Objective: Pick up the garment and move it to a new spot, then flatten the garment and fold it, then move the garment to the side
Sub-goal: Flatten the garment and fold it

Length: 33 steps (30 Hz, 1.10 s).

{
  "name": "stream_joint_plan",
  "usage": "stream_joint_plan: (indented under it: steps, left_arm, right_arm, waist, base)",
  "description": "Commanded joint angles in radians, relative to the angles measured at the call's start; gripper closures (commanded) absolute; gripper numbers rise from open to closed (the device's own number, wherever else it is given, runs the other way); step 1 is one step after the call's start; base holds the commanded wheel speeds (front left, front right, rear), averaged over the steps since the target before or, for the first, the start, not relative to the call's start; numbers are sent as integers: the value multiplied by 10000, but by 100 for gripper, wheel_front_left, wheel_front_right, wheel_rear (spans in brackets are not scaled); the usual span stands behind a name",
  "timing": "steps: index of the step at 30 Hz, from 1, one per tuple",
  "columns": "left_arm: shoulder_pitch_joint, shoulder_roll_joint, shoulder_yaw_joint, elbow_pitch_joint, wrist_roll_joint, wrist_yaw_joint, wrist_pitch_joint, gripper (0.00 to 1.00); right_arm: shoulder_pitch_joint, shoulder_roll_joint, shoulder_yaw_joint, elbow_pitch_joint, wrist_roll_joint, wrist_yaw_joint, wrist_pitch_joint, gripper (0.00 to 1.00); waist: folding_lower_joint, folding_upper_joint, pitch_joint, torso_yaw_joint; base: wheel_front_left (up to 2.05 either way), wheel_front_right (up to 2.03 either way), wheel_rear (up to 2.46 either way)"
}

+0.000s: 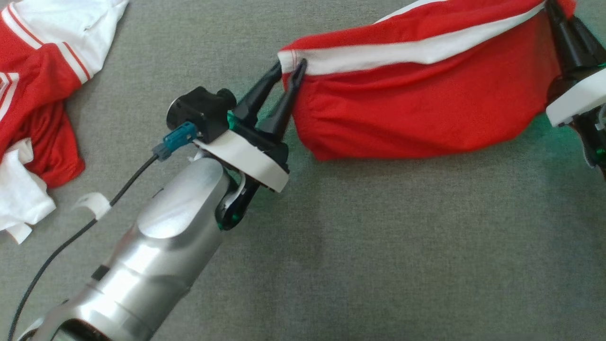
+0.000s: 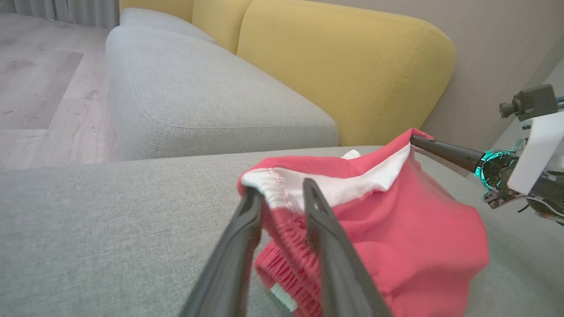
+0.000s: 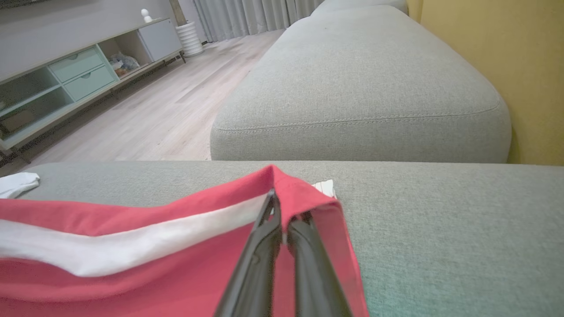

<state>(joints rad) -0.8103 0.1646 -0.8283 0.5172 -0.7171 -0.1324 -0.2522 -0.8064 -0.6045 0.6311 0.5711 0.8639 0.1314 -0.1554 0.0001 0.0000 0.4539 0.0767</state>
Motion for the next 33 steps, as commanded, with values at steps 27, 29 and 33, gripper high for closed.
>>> stream_joint_plan:
  steps: [27, 29, 33]
  left_arm:
    - [5183, -1118, 4327, -4919, 4960, 1117, -95, 0]
    - [5412, -1129, 4418, -5065, 5029, 1125, -95, 0]
    - [5667, -1138, 4626, -5180, 5082, 1145, -95, 0]
  right_arm:
    - [-39, -183, 1446, 4211, 1549, -7, 415, 0]
    - [-14, -28, 1528, 4386, 1682, -7, 850, 56]
    - [-33, 149, 1603, 4686, 1777, -7, 1081, 100]
  waist:
    - [-1, 0, -716, 1441]
    - [-1, 0, -751, 1539]
    - [-1, 0, -898, 1547]
  base:
    - [0, 0, 0]
    - [0, 0, 0]
    - [0, 0, 0]
